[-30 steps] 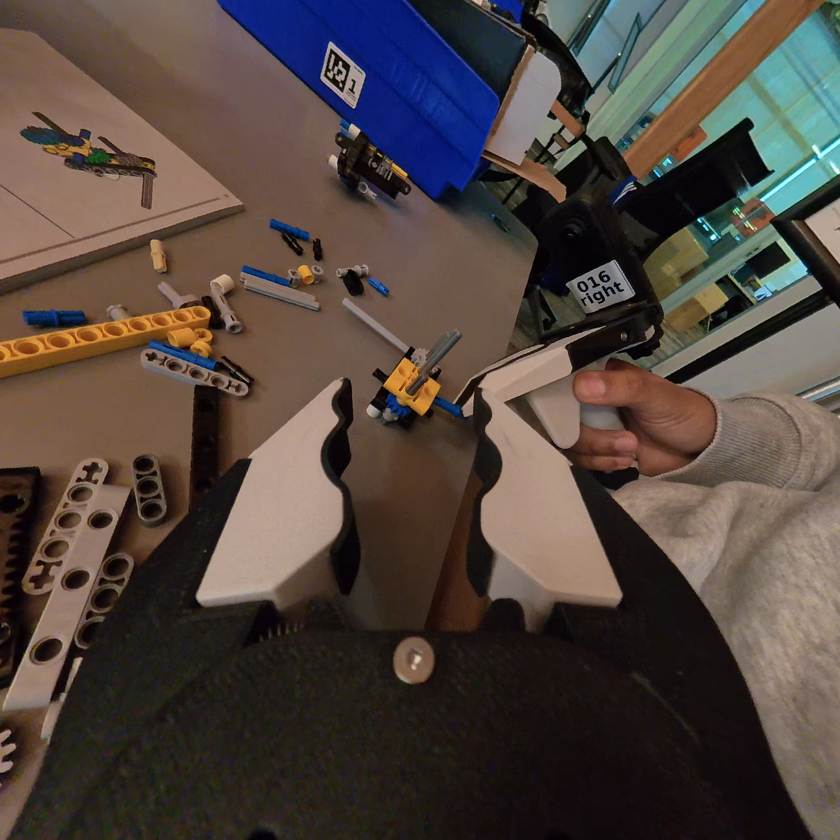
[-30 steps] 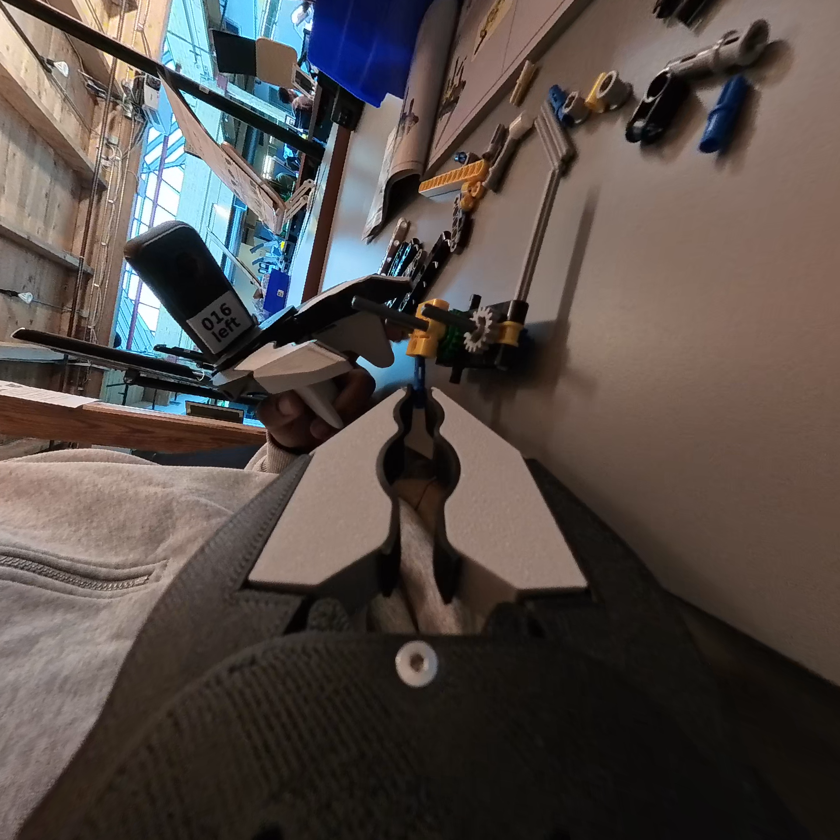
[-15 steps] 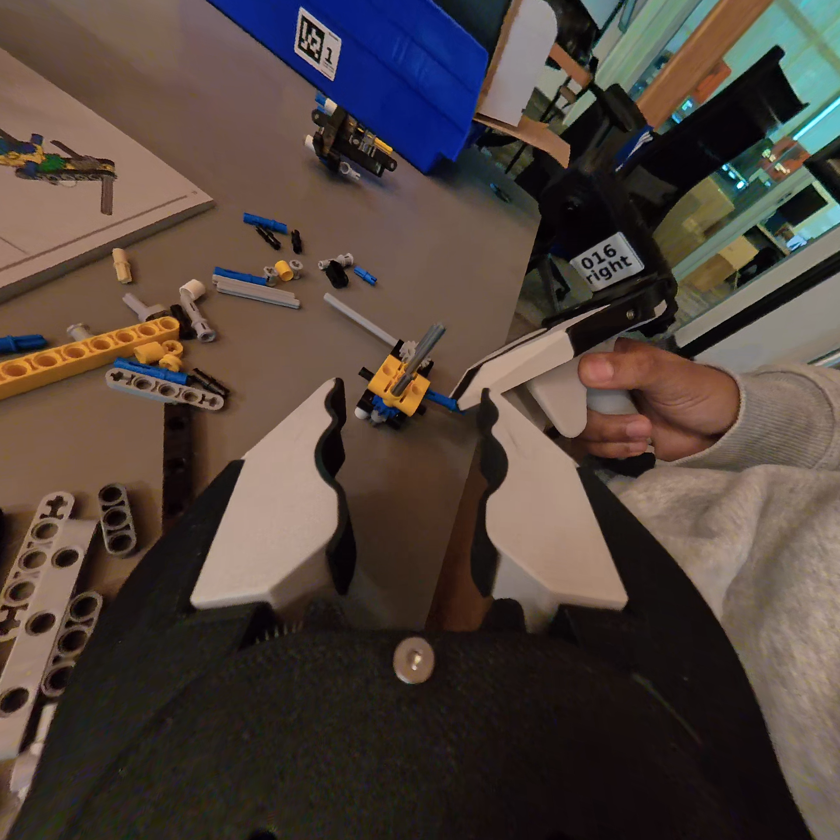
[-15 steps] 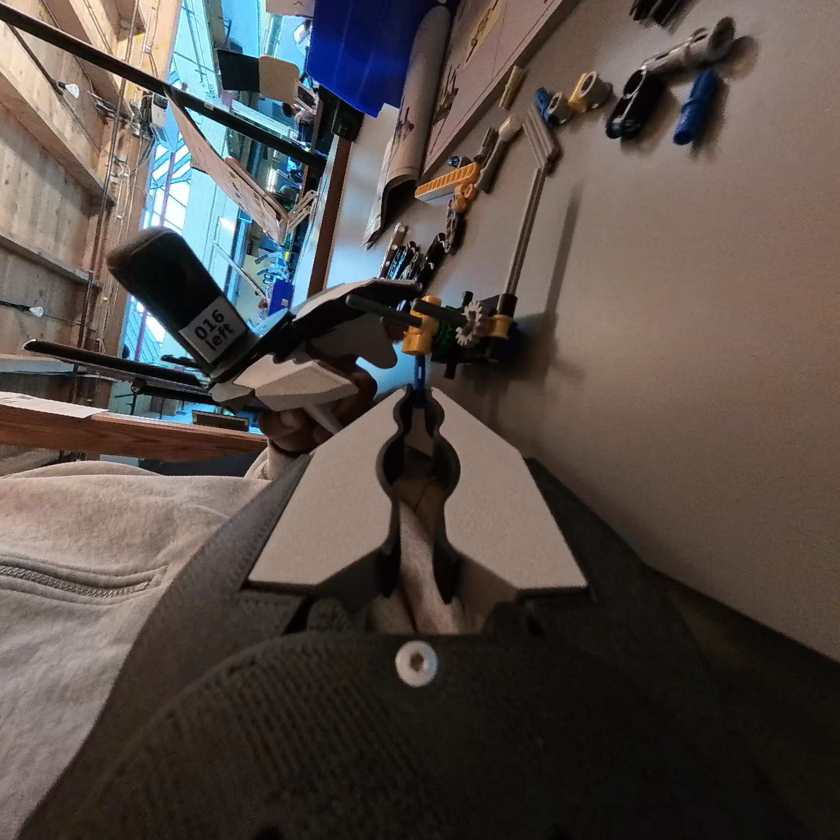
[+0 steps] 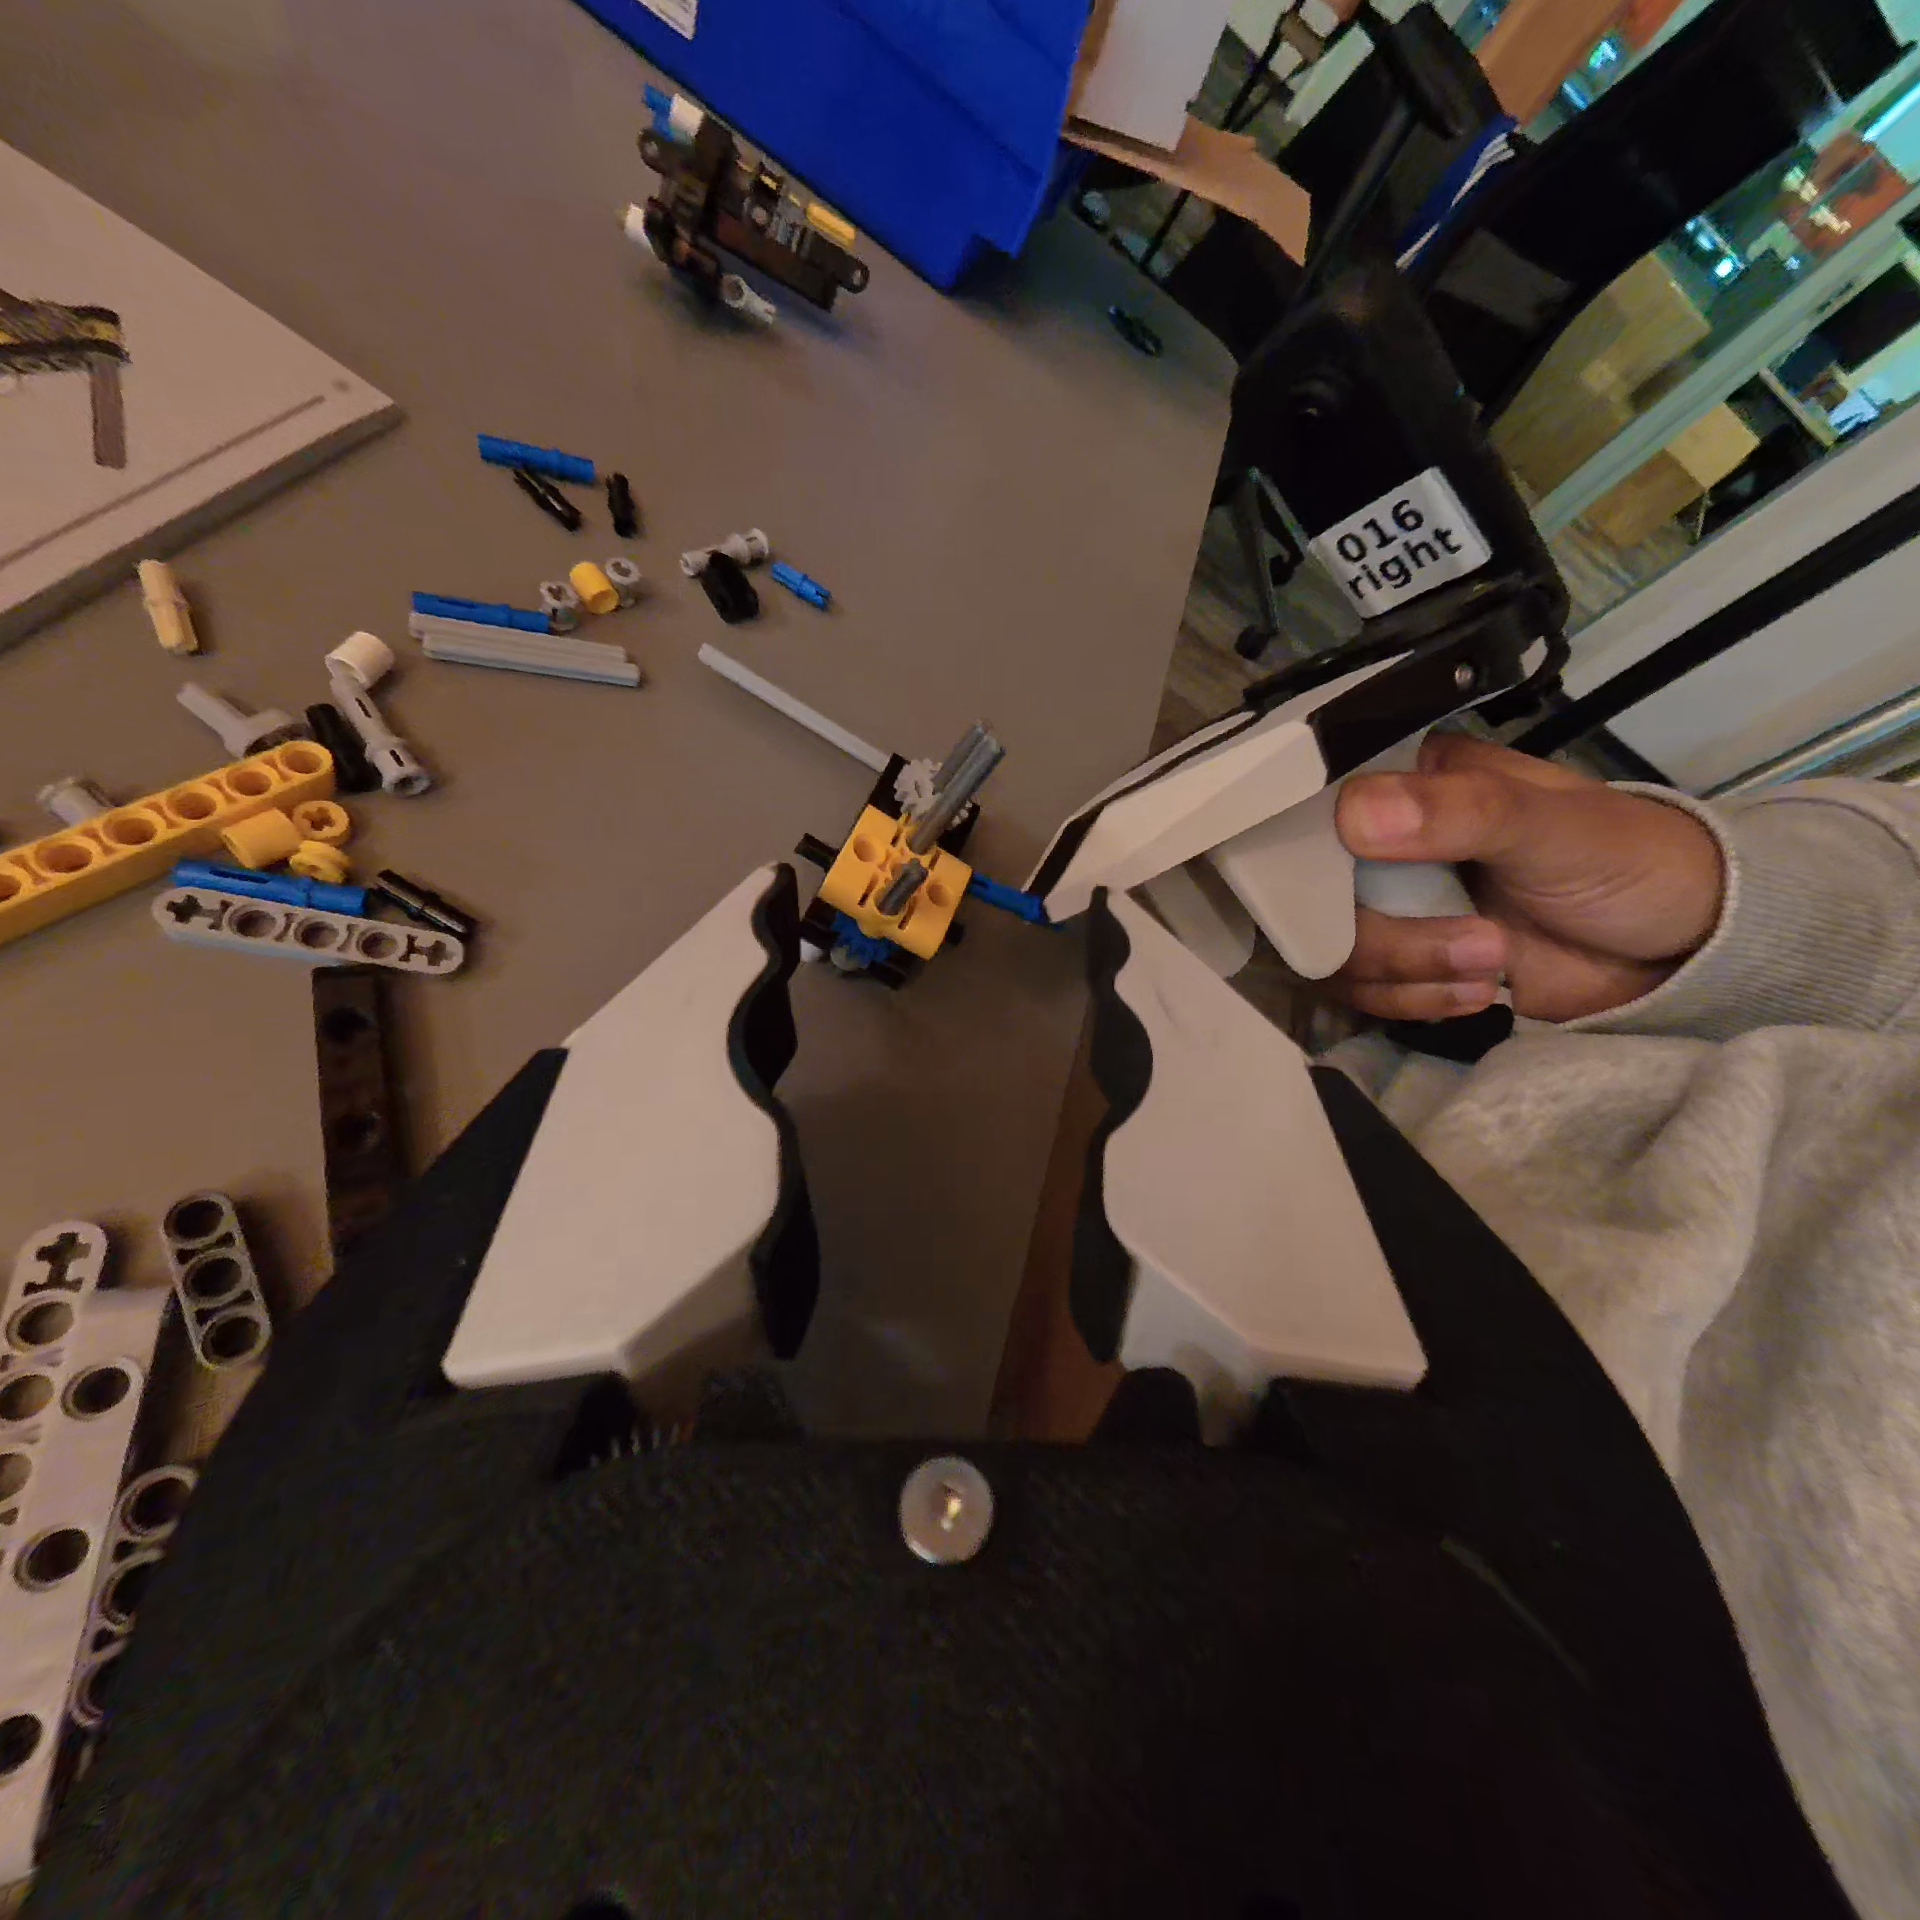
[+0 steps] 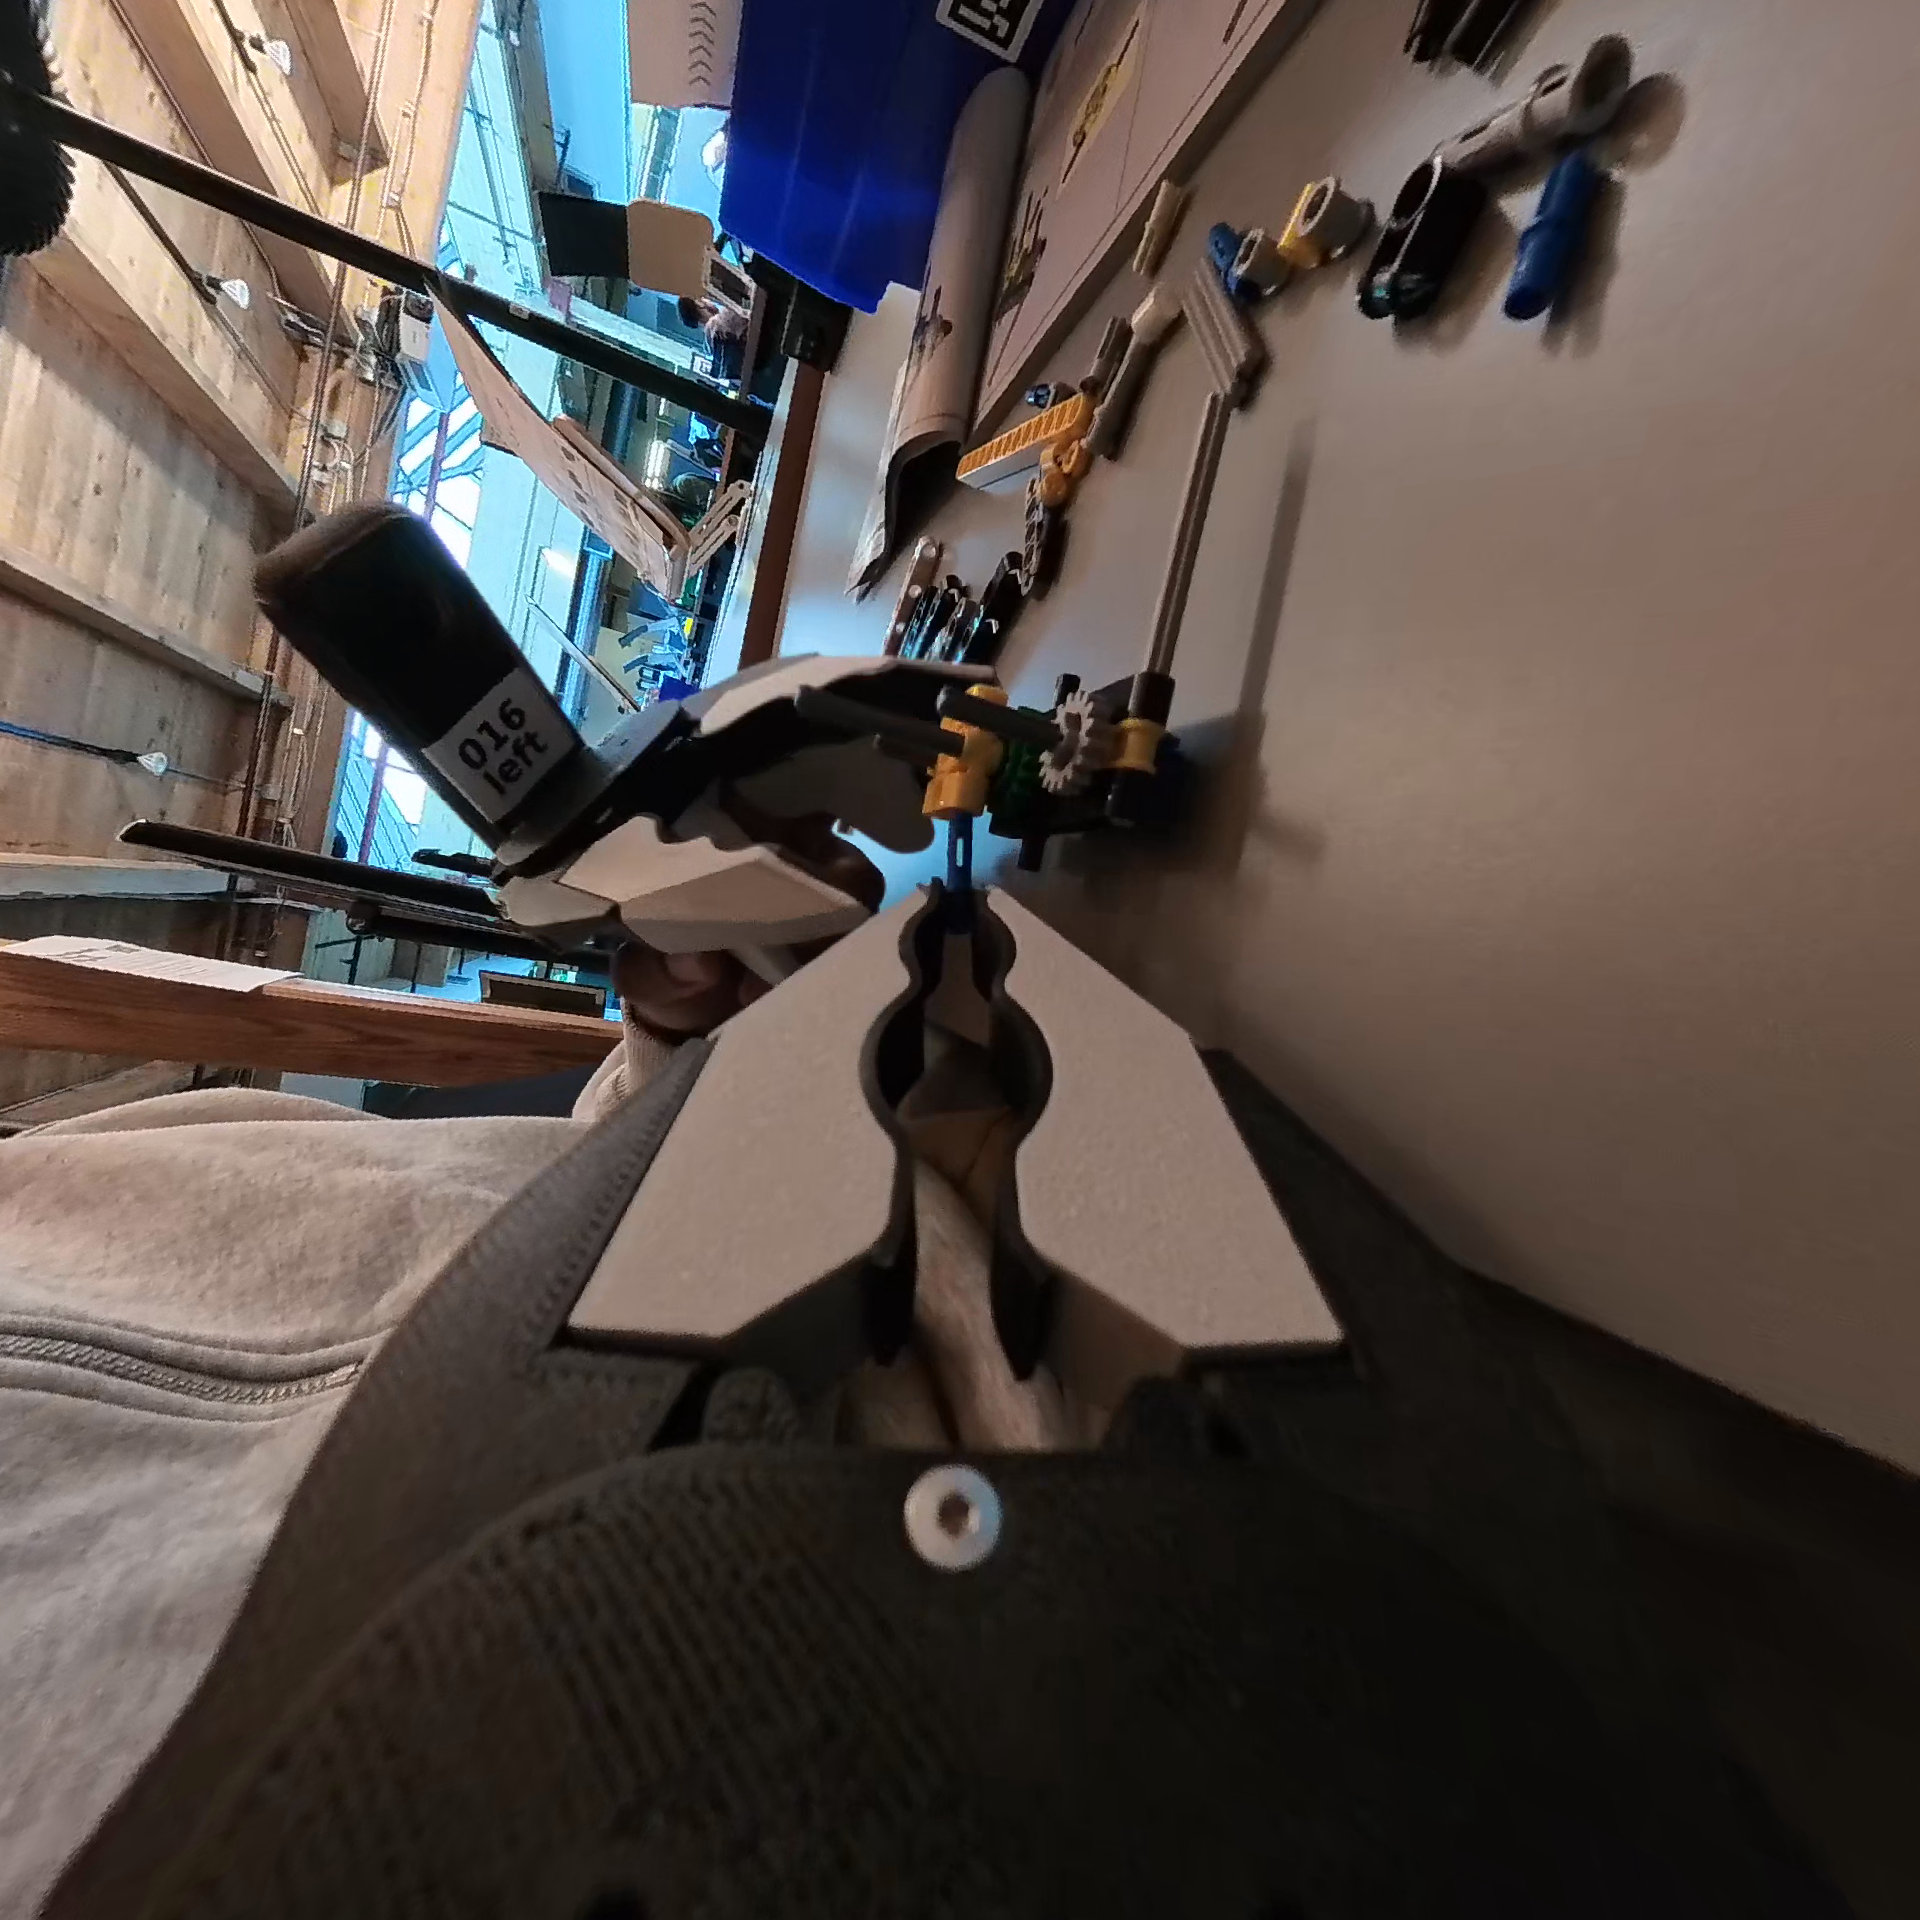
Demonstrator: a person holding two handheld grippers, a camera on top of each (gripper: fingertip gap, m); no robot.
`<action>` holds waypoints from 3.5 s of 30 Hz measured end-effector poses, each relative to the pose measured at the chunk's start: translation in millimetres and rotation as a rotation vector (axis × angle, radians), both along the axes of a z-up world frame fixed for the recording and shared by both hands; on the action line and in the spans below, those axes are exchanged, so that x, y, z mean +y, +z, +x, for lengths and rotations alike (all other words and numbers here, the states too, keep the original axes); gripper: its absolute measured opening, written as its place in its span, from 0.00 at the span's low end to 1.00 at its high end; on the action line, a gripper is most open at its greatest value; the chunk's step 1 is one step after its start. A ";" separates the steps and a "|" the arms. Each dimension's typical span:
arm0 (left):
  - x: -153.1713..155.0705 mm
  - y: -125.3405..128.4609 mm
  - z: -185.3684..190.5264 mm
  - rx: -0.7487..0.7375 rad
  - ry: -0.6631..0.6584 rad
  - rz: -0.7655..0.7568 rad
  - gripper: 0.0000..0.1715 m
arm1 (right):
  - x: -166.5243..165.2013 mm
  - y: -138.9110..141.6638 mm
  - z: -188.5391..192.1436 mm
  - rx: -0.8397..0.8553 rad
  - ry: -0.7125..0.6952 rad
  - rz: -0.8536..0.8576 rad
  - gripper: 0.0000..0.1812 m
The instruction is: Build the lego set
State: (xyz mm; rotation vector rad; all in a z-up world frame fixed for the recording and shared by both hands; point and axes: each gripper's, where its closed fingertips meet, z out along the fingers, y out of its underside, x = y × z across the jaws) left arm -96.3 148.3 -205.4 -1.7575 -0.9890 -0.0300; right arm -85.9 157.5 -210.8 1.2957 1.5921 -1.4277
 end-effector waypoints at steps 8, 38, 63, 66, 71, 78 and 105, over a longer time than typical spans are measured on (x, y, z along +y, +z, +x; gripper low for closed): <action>2.3 -3.0 5.3 0.018 -0.028 -0.040 0.27 | 3.1 -3.0 -1.8 -0.019 -0.014 0.019 0.02; 3.8 -2.1 -6.6 0.059 0.058 -0.072 0.18 | 10.5 -1.6 -8.0 -0.036 0.009 0.067 0.01; 6.6 -5.9 -9.2 0.111 0.083 -0.160 0.13 | 12.6 -0.8 -10.5 -0.056 0.084 0.098 0.02; 6.9 -5.9 -8.8 0.114 0.080 -0.162 0.13 | 12.5 -1.1 -9.7 -0.057 0.097 0.104 0.02; 7.9 -6.2 -8.0 0.116 0.072 -0.166 0.13 | 13.2 0.0 -8.8 -0.059 0.126 0.110 0.02; 7.1 -6.3 -8.7 0.118 0.081 -0.170 0.13 | 11.8 -0.3 -8.7 -0.077 0.154 0.096 0.01; 8.4 -6.2 -8.4 0.134 0.081 -0.185 0.13 | 16.2 0.6 -11.3 -0.158 0.147 0.046 0.01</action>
